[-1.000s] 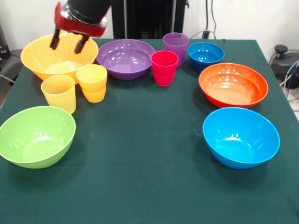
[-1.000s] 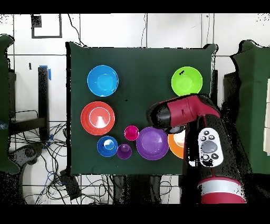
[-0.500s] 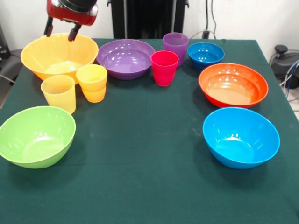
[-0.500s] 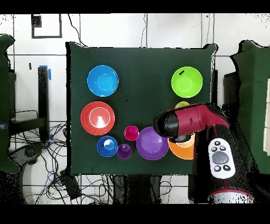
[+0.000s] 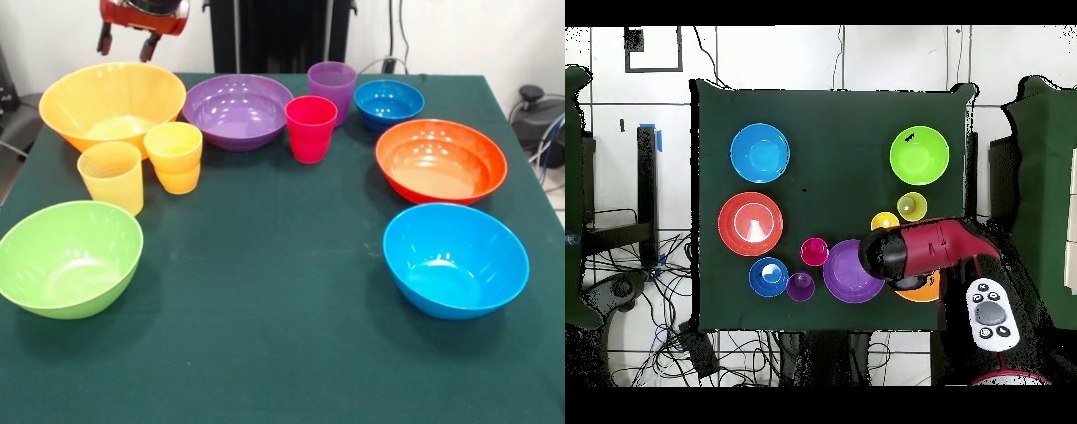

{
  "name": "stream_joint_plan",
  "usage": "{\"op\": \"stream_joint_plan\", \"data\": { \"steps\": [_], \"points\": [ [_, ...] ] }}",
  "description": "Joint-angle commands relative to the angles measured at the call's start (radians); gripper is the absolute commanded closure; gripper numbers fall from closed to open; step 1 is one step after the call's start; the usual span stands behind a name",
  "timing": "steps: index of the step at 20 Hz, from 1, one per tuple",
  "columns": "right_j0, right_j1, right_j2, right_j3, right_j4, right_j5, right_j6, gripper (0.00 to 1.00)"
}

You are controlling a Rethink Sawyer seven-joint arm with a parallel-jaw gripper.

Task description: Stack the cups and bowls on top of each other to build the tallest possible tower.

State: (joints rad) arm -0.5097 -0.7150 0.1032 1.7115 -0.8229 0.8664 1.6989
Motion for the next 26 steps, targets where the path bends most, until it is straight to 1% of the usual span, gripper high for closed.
{"op": "stream_joint_plan", "data": {
  "steps": [1, 5, 10, 13, 18, 21, 26],
  "points": [
    [-0.010, 0.034, 0.095, 0.060, -0.054, -0.074, -0.185, 0.00],
    [-0.010, 0.056, 0.104, 0.045, -0.060, -0.076, -0.177, 0.00],
    [0.007, 0.088, 0.106, 0.024, -0.071, -0.098, -0.139, 0.00],
    [0.007, 0.089, 0.113, 0.020, -0.067, -0.089, -0.150, 0.00],
    [-0.008, 0.113, 0.139, 0.005, -0.067, -0.077, -0.196, 0.00],
    [-0.005, 0.126, 0.146, -0.001, -0.064, -0.083, -0.179, 0.00],
    [0.002, 0.125, 0.163, -0.011, -0.043, -0.047, -0.183, 0.00]
  ]
}}
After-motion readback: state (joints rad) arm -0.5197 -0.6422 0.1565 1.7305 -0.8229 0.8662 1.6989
